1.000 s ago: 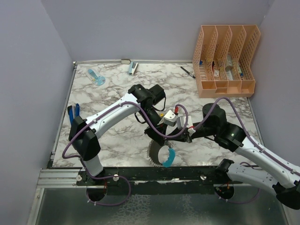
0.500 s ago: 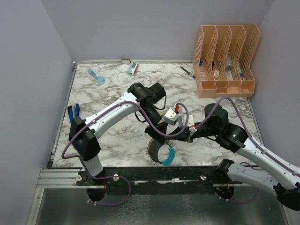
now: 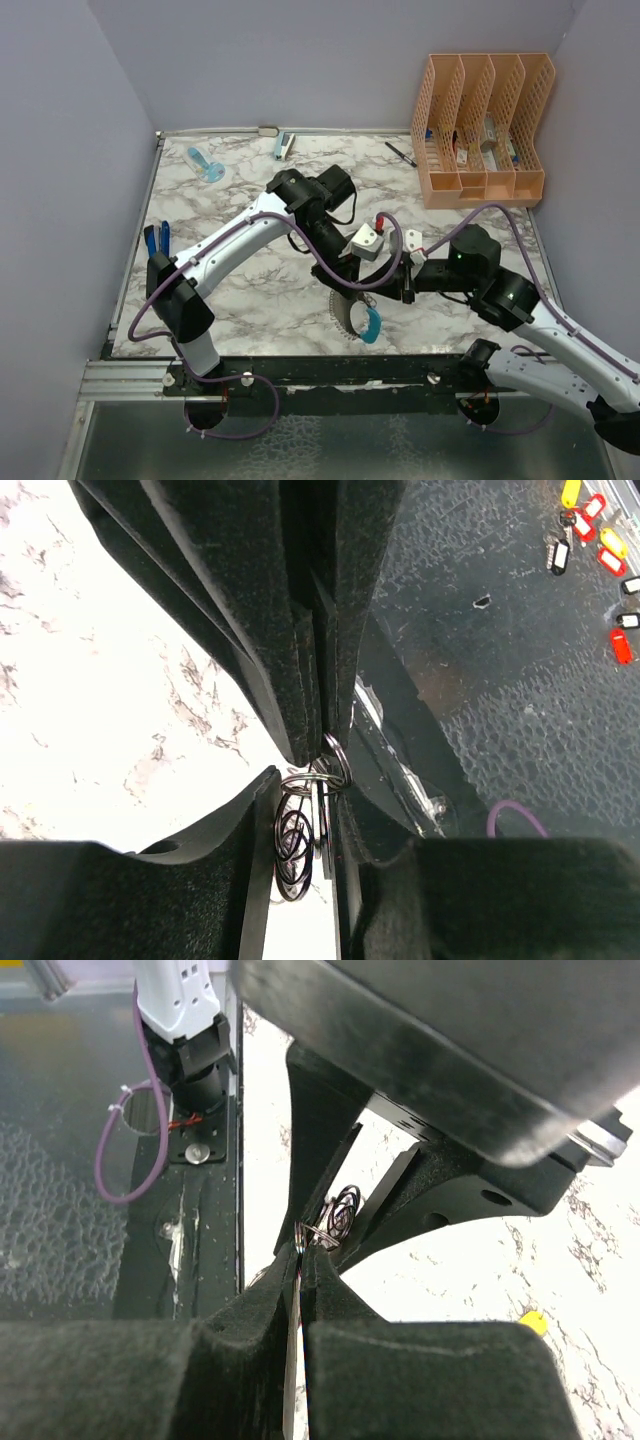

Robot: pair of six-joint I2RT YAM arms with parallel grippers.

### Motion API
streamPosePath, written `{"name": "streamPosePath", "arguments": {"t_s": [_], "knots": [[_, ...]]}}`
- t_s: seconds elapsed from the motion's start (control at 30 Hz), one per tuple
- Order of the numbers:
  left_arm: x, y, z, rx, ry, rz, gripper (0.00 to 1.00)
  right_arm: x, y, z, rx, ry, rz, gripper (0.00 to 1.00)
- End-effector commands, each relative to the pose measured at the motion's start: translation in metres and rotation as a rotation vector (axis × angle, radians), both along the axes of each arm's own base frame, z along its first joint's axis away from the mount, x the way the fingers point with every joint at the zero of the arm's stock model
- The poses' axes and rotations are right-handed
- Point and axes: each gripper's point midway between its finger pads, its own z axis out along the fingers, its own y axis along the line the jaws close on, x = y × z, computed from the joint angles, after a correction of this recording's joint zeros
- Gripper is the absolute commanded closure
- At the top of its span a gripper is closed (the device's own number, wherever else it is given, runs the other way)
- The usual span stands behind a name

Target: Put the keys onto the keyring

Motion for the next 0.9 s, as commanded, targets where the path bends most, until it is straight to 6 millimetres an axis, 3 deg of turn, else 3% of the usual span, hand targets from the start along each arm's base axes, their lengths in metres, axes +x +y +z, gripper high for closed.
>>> {"name": "streamPosePath", "arguments": {"t_s": [0.0, 0.5, 0.87], "knots": [[-0.002, -0.004, 0.024, -0.066, -0.032, -0.007, 0.72, 0.012, 0.000, 0.014, 0.062, 0.026, -0.095, 0.99], [-0.007, 0.008, 0.031, -0.067, -0.070, 0.007, 0.65, 0.030, 0.001, 0.034, 0.106, 0.042, -0.197, 0.99], [0.004, 0.019, 0.038, -0.067, -0.147, 0.048, 0.62, 0.034, -0.005, 0.044, 0.133, 0.055, -0.251, 0.99]]}}
